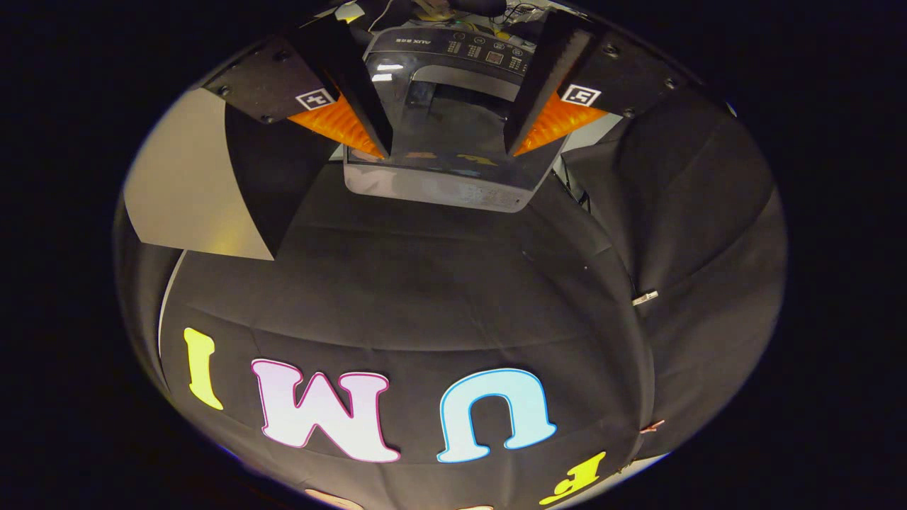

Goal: Put the clothes into the washing machine and then close the washing machine lid.

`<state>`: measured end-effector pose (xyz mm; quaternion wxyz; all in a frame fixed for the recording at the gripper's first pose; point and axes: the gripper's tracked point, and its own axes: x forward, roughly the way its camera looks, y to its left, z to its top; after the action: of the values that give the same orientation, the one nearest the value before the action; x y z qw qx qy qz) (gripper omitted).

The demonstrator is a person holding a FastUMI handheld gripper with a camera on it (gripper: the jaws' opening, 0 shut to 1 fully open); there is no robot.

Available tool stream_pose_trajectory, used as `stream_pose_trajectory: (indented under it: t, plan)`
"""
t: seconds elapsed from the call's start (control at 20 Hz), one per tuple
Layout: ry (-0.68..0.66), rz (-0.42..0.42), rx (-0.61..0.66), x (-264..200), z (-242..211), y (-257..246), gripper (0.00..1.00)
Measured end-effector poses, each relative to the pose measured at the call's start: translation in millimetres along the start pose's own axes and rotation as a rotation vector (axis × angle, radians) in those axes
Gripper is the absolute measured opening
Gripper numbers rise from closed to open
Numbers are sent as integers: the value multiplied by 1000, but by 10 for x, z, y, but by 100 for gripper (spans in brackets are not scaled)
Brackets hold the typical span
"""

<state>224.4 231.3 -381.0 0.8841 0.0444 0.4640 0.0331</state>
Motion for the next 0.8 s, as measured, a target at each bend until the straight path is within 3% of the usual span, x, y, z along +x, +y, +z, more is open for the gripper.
stream_pose_trajectory:
  t: [0.45,0.8]
  plan:
    - [-168,5,-9,-718,507,-312,99]
    - [-389,-27,-19,-1666,1037,-796,99]
